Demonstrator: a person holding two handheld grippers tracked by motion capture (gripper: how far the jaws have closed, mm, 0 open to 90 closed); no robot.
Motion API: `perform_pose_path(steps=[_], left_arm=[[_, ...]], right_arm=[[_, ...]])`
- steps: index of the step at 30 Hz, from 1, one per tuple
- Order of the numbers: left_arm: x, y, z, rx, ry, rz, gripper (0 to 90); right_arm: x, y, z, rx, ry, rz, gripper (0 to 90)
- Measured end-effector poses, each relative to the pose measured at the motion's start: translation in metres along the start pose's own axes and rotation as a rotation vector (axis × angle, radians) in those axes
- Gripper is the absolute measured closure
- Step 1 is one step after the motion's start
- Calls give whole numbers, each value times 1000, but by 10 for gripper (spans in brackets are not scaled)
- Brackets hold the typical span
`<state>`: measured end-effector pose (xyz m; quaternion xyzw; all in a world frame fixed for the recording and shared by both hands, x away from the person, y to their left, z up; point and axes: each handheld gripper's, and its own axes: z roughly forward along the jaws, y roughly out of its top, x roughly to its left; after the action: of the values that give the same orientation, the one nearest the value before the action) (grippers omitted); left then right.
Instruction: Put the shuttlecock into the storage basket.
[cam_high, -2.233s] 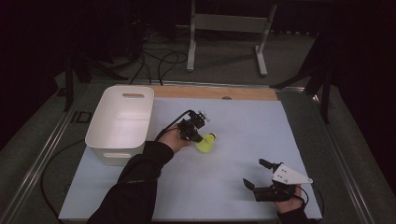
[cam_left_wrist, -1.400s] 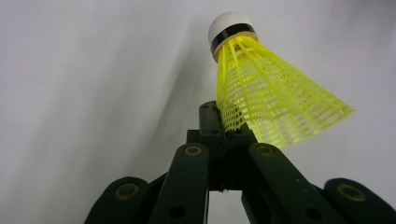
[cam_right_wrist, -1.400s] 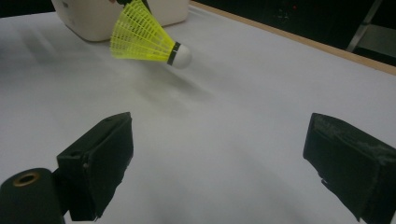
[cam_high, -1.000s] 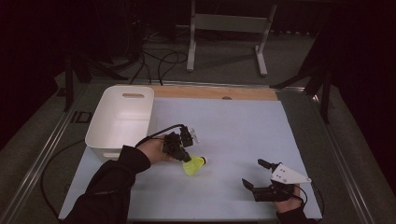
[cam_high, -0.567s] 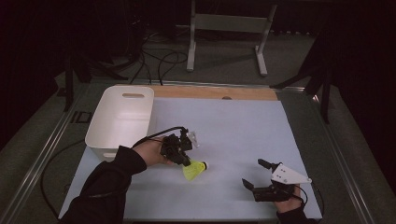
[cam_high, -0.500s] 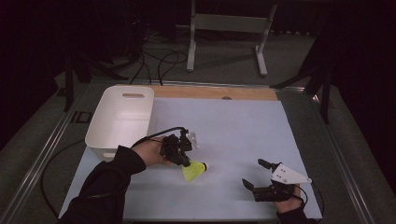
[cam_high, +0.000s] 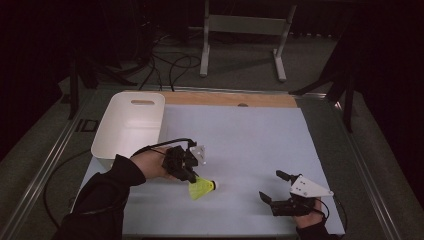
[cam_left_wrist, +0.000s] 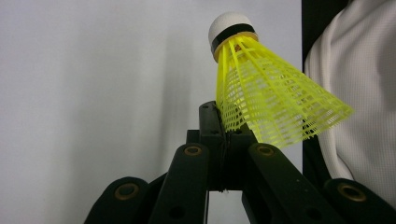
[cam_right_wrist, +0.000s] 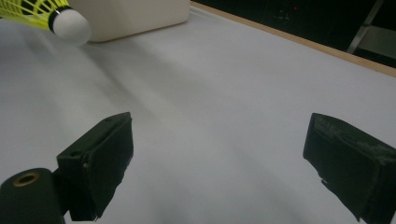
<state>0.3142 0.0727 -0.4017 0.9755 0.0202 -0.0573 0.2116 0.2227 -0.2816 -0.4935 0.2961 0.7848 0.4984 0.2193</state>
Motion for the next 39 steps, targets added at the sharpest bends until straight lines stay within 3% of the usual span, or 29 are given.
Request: perform_pose_path(steps=[11,27,29,39], left_arm=[[-6,-4,-23,-26,14,38,896],[-11,-12,-58,-25,42,82,896],[-10,-14,-63,-29,49,66,895],[-6,-24,-84,-45,60,67,895]], right_arm=[[0,0,0,-1,0,-2,83],[0,0,1,-6,-3,3,83],[0,0,1,-6,-5,2,83],[0,1,0,-6,-7,5,83]])
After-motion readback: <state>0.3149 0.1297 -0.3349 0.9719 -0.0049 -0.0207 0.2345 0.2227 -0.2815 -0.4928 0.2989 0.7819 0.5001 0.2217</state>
